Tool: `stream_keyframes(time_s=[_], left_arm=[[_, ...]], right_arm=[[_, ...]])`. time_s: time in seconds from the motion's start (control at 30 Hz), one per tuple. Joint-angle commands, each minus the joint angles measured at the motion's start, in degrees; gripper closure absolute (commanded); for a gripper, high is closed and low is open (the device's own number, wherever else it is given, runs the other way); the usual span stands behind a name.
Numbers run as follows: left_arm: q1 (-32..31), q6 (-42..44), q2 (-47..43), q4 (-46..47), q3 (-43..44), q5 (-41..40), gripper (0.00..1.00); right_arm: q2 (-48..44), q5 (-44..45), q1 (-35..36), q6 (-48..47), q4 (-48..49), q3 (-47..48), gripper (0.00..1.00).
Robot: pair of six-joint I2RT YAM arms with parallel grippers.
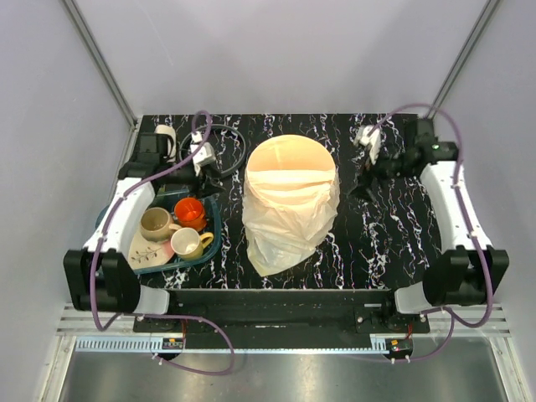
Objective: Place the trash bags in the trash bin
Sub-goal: Adjust the trash bag in the trash bin.
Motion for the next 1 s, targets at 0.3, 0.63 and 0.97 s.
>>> stream_keyframes(time_s=[0.3, 0.63, 0.97], left_arm=[[1.4, -34.1, -11.0, 27.4, -7.1, -5.1, 0.47], [1.5, -34.7, -14.4, 28.1, -11.5, -9.2, 0.47], [2.2, -34.3, -16.4, 25.9, -12.1, -9.9, 0.45]], right_arm=[[13.4, 17.2, 24.6, 23.1, -3.6, 39.1, 0.40], [28.2, 21.7, 29.4, 16.6, 4.3, 32.7, 0.41], [34.0, 25.1, 30.6, 2.3, 3.1, 19.4, 0.44]])
